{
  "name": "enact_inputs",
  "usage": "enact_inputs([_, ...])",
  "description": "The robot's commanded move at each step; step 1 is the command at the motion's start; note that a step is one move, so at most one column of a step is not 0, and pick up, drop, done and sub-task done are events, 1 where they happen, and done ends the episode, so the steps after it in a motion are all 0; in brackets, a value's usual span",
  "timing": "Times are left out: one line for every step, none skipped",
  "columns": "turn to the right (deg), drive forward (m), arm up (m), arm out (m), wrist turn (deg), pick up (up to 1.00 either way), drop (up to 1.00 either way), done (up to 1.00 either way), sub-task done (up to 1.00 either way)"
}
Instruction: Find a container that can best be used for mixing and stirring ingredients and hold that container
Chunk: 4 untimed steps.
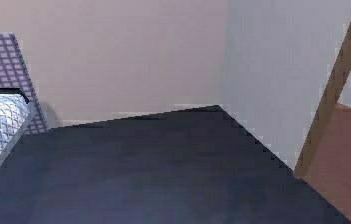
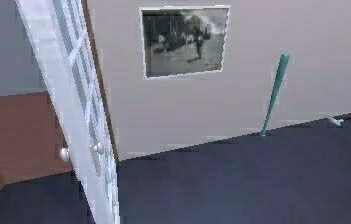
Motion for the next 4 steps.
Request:
enact_inputs([0.0,0.40,0.00,0.00,0.0,0.00,0.00,0.00,0.00])
enact_inputs([36.0,0.00,0.00,0.00,0.0,0.00,0.00,0.00,0.00])
enact_inputs([0.0,0.10,0.00,0.00,0.0,0.00,0.00,0.00,0.00])
enact_inputs([27.0,0.00,0.00,0.00,0.0,0.00,0.00,0.00,0.00])
